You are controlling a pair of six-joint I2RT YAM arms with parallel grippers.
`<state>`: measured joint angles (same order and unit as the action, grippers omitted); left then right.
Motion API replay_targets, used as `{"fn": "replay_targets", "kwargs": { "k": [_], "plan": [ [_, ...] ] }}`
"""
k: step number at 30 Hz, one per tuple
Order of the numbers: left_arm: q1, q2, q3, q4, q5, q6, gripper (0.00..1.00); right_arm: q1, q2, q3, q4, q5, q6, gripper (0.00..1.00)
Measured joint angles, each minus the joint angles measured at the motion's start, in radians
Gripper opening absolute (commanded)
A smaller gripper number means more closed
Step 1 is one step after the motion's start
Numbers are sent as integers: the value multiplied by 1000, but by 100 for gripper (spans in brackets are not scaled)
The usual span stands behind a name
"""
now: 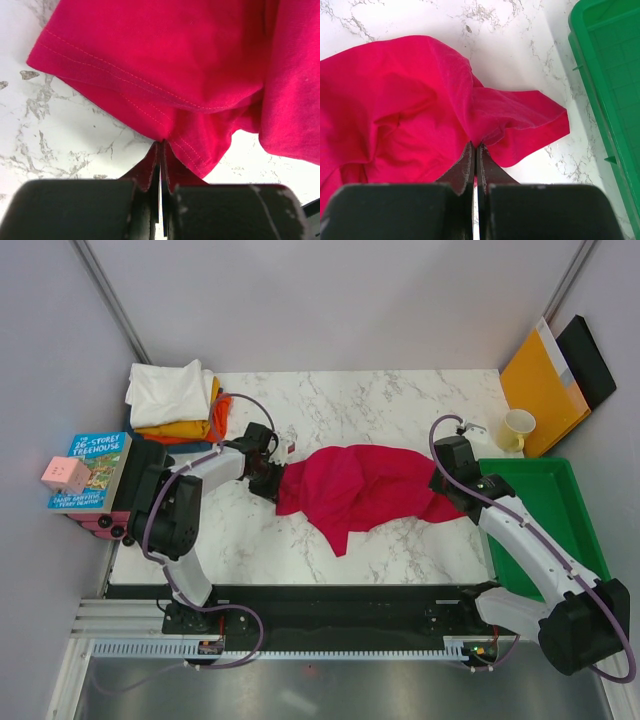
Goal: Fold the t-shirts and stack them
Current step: Flatten out the tshirt
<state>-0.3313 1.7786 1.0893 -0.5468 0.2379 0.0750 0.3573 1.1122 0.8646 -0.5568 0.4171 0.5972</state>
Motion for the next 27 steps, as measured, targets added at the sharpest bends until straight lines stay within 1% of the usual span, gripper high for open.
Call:
{"fn": "replay_targets", "kwargs": {
  "k": [3,4,5,6,8,11,16,21,22,24,25,26,27],
  "plan": [
    [0,-25,-4,-8,-5,0,3,0,0,0,0,0,-2,0],
    [0,-39,-5,-13,-6,0,12,0,0,0,1,0,-3,0],
    [0,-58,-5,-17,-8,0,40,0,0,0,2,1,-4,0],
    [0,-76,-5,-19,-8,2,55,0,1,0,3,0,-5,0],
    [0,-103,-5,-22,-10,8,76,0,5,1,5,0,-8,0],
    [0,-116,-6,-22,-21,8,80,0,17,1,14,-1,-10,0],
    [-3,-90,-27,-20,-46,9,78,0,23,1,26,-1,-13,0],
    [-27,-18,-4,-12,-82,14,72,0,29,0,26,0,-22,0],
    [-34,-7,7,-14,-93,14,61,0,29,0,27,0,-23,0],
    [-42,7,20,-13,-116,14,53,0,30,0,27,0,-27,0],
    [-47,16,28,-10,-136,20,37,0,30,0,27,0,-27,0],
    [-48,23,35,-11,-148,20,30,0,30,0,27,0,-27,0],
    [-48,26,39,-10,-160,19,25,0,30,0,27,1,-27,0]
  ]
}}
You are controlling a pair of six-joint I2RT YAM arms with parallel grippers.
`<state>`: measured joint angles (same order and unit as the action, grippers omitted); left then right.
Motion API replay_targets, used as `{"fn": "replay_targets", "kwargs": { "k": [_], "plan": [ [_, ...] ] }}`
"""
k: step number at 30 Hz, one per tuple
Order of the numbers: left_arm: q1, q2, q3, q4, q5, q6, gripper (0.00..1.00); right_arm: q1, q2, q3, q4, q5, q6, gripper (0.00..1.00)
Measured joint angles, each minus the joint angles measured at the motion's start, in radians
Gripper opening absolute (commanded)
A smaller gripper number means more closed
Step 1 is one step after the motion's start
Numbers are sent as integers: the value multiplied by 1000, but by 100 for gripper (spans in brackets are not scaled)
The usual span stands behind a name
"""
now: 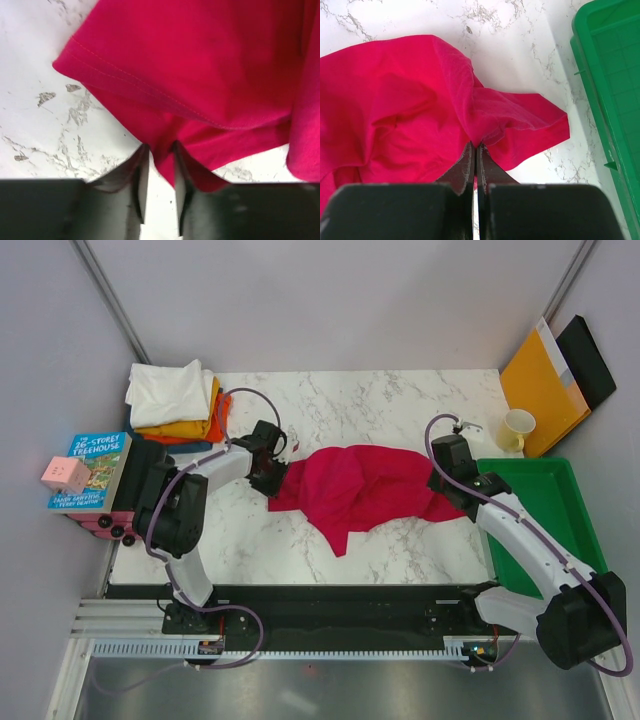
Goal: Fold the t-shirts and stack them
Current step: Flatten out the tshirt
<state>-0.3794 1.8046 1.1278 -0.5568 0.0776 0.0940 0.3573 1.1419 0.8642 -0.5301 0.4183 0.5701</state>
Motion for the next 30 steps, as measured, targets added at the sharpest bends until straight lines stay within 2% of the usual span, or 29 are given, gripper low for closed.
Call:
{"fn": "replay_targets", "kwargs": {
  "k": [1,3,4,13,18,21,25,27,30],
  "plan": [
    [0,3,2,8,-14,5,17,0,0,0,0,1,0,0],
    [0,6,3,16,-19,5,9,0,0,0,0,2,0,0],
    [-1,6,3,17,-18,5,2,0,0,0,1,2,0,0],
    [-5,-27,-23,34,-18,9,2,0,2,1,11,-3,-3,0],
    [3,-185,-8,-53,-16,18,2,0,19,114,-19,2,-42,0],
    [37,-308,146,-140,16,18,2,1,37,283,-31,10,-74,0],
    [169,-416,417,-177,70,14,2,3,43,488,-23,51,-109,0],
    [266,-470,491,-176,93,10,2,2,36,566,-13,91,-127,0],
    [372,-545,507,-183,98,11,2,0,21,606,-2,124,-138,0]
  ]
}}
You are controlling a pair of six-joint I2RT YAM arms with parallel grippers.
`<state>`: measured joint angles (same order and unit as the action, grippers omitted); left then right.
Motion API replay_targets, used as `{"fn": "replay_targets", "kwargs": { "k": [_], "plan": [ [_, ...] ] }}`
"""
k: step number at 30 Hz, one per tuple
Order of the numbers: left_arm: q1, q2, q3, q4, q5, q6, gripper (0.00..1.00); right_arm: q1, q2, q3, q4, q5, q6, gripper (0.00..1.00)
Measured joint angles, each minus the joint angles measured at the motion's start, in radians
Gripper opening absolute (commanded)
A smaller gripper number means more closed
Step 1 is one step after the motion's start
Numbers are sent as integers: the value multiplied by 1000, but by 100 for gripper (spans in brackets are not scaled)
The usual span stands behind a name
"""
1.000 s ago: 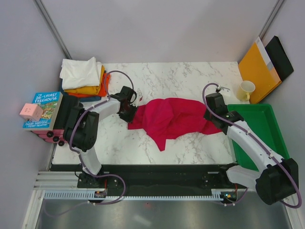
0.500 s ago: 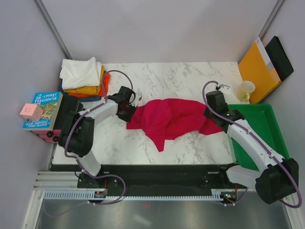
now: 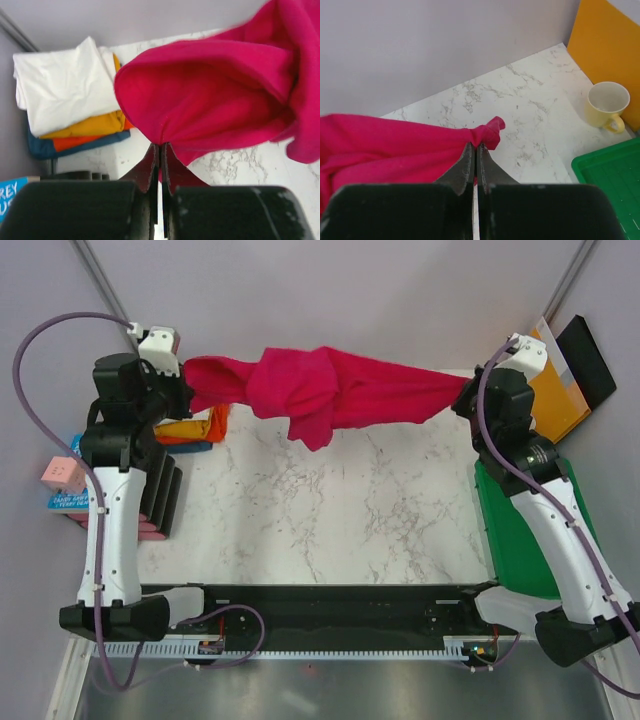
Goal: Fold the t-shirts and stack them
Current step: Flatten out the tshirt
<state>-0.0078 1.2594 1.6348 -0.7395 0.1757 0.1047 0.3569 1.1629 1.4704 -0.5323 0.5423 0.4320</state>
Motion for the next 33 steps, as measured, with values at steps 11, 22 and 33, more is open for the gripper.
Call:
{"fn": "replay_targets", "kwargs": {
  "k": [11,22,33],
  "plan": [
    [206,15,-11,-175,135,3,2,-70,-14,-98,-81,-100,30,0],
    [230,-47,224,-50,236,-51,2,-63,-108,105,21,-3,-24,0],
    [257,-90,-7,-75,220,-54,2,-47,-117,-7,-64,-18,-84,0]
  ]
}}
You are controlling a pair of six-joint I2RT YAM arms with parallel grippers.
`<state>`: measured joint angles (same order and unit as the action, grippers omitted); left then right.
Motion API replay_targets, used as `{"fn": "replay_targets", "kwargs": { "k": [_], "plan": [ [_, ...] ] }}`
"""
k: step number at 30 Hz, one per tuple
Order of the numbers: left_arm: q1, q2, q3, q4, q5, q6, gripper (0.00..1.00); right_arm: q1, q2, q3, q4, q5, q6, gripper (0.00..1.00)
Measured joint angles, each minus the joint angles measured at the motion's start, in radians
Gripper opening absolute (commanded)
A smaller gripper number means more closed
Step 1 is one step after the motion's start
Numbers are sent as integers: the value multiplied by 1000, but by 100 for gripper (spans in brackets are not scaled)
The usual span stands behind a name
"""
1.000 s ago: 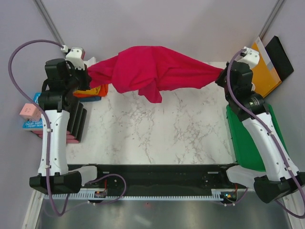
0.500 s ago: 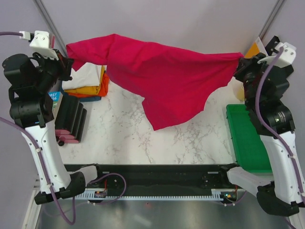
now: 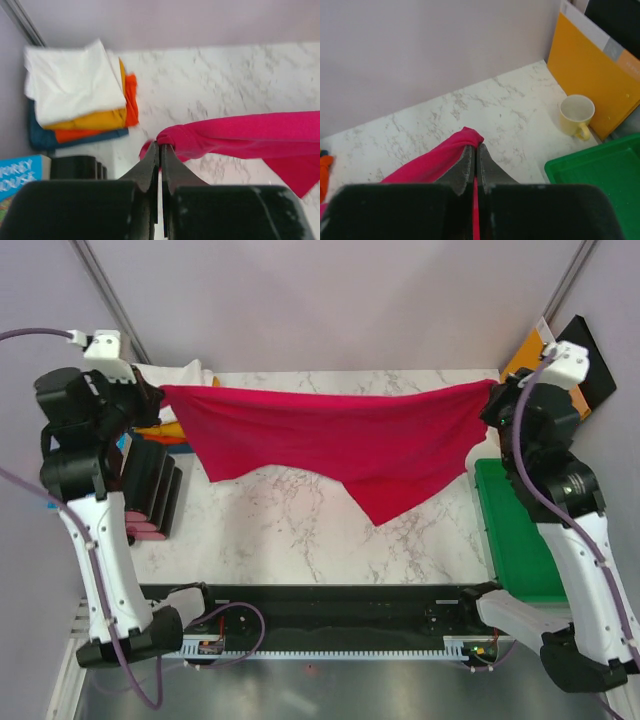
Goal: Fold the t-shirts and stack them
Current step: Flatten out the tshirt
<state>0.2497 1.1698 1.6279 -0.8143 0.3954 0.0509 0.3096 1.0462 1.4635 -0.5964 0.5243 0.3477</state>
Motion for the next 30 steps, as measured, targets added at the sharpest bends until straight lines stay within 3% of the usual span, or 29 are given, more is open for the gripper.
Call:
{"fn": "replay_targets", "kwargs": {
  "k": [8,15,19,23,30],
  "plan": [
    [8,-177,256,54,8,-27,2,21,-100,195,46,13,-54,0],
    [8,-220,342,35,5,-26,2,40,-113,246,59,20,-64,0],
    [8,-224,263,35,9,-26,2,42,-79,205,74,29,-55,0],
    [8,-193,70,58,34,-23,2,41,24,116,95,34,-31,0],
    [8,23,-232,154,53,6,2,-40,293,-71,135,-21,28,0]
  ]
}}
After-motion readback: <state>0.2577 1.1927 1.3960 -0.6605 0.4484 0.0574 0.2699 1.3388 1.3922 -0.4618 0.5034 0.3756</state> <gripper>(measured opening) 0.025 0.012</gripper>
